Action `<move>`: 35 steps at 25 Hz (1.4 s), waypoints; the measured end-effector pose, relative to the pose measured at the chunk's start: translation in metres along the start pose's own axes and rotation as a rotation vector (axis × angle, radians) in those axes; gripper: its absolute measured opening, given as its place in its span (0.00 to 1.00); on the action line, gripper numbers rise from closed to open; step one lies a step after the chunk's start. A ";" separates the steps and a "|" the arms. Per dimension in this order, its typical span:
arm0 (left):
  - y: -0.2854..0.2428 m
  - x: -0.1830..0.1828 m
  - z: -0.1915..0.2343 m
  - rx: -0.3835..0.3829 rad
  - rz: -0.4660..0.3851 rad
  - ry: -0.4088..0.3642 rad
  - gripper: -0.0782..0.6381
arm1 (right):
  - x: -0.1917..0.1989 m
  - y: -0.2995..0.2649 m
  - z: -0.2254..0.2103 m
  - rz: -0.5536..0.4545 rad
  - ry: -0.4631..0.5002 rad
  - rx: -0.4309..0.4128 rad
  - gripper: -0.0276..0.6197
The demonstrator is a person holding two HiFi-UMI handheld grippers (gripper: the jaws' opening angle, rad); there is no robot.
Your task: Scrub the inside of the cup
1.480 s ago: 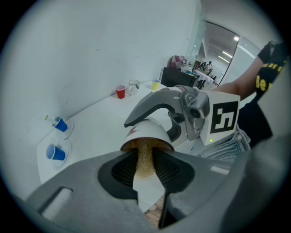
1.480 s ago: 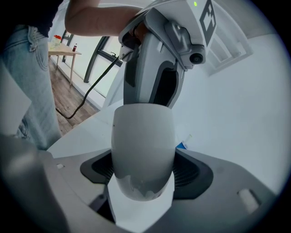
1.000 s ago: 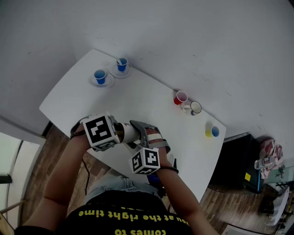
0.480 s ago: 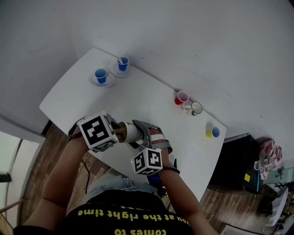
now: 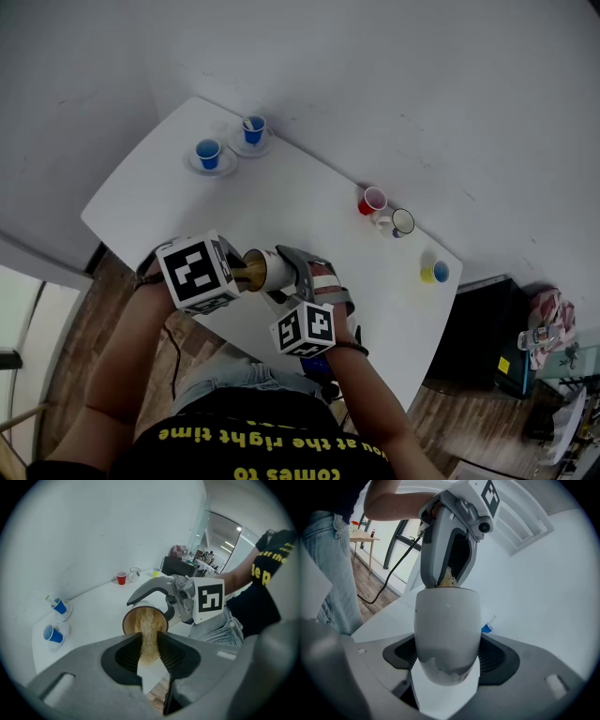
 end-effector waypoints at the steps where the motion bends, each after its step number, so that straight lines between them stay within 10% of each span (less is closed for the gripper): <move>1: 0.001 0.001 0.001 -0.006 0.000 0.005 0.25 | 0.000 0.000 0.000 -0.001 -0.005 0.000 0.63; 35: 0.014 -0.006 0.007 -0.088 0.000 0.011 0.25 | 0.015 0.014 -0.018 -0.031 -0.120 0.048 0.63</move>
Point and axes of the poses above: the fingertips, and each gripper's own axes: y backward along the fingers, z to its left, x out of its underside, the point moved 3 cm from there along y, backward along the fingers, and after that the axes turned 5 degrees about z, right-handed, at the moved point
